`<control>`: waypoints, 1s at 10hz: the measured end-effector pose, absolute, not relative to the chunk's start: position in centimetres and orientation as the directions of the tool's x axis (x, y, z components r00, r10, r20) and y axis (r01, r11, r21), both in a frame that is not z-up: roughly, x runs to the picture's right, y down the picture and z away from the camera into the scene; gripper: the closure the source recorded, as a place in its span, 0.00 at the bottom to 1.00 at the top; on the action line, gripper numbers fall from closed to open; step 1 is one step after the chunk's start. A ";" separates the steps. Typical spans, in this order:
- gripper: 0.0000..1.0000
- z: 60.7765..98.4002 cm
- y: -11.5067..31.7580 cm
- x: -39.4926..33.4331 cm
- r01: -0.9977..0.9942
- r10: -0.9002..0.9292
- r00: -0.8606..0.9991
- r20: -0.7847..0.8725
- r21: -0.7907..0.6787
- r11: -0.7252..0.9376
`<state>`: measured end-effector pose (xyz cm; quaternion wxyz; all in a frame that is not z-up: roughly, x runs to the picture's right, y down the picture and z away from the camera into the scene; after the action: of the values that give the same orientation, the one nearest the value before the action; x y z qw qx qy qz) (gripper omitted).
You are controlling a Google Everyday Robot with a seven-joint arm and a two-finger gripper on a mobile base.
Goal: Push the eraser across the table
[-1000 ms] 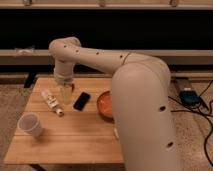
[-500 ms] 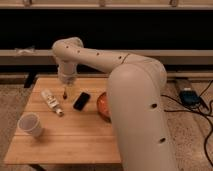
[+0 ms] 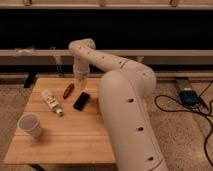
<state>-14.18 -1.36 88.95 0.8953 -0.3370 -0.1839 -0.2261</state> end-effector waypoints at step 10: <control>1.00 98.6 0.3 -10.6 0.572 -0.387 0.816 0.429 -0.509 0.643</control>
<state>-10.57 0.31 98.62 0.8952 -0.3269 -0.1417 -0.2679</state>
